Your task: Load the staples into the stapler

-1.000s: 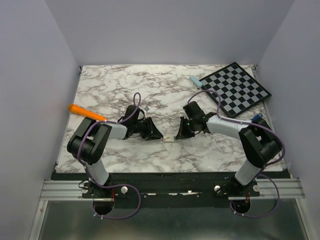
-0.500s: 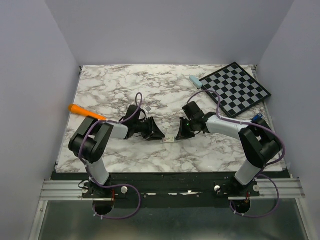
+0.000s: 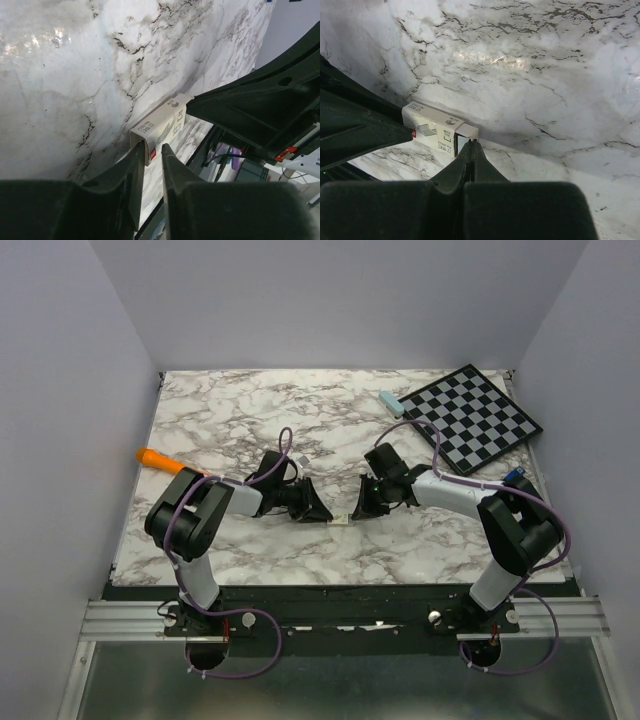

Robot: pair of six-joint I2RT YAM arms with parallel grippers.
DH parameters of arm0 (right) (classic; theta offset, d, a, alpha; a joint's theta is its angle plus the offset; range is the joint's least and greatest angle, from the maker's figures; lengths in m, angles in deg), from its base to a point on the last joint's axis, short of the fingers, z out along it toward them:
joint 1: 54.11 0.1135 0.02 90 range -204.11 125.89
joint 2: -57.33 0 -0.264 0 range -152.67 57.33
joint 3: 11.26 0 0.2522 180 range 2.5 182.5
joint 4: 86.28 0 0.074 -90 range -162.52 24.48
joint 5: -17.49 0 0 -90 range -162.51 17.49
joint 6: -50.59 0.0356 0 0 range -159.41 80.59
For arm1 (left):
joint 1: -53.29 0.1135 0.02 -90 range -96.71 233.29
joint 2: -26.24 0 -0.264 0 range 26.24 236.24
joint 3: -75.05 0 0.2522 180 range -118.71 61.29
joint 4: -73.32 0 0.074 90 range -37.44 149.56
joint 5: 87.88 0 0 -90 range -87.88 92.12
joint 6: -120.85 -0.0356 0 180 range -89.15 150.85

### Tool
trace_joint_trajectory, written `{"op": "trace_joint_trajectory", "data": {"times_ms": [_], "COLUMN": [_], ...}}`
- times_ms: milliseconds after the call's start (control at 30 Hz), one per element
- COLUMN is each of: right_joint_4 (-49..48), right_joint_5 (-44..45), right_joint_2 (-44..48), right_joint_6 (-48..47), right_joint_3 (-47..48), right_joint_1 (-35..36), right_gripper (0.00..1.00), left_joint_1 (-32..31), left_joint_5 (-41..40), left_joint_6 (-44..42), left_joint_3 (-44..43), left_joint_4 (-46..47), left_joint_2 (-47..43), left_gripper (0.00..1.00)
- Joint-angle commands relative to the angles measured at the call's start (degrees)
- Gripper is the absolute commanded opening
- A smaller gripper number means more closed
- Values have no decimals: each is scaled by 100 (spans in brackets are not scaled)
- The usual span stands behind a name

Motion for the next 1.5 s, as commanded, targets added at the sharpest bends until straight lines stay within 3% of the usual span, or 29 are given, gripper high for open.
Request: {"op": "trace_joint_trajectory", "data": {"times_ms": [0,67,100,433,767,1000,1200,1467], "right_joint_4": [35,87,174,852,1212,1353,1362,1353], "right_joint_5": [137,181,260,726,867,797,762,840], "right_joint_2": [27,53,88,229,273,334,422,554], "right_joint_6": [-27,-79,-97,-308,-492,-721,-905,-941], "right_joint_3": [52,43,52,227,342,315,210,262], "right_joint_1": [73,82,73,73,73,73,73,73], "right_gripper": [1,1,1,1,1,1,1,25], "left_joint_1": [-35,-26,-8,141,510,1133,2144,3243], "left_joint_5": [171,163,163,251,93,-180,-723,-1533], "left_joint_6": [-28,-28,-28,-90,-731,-1268,-1557,-1356], "left_joint_3": [-67,-58,-32,118,267,381,478,681], "left_joint_4": [-30,-21,5,50,-794,-1603,-2164,-2236], "left_joint_2": [56,29,12,-226,-603,-1016,-1464,-1983], "left_gripper": [17,9,0,0,0,0,0,0]}}
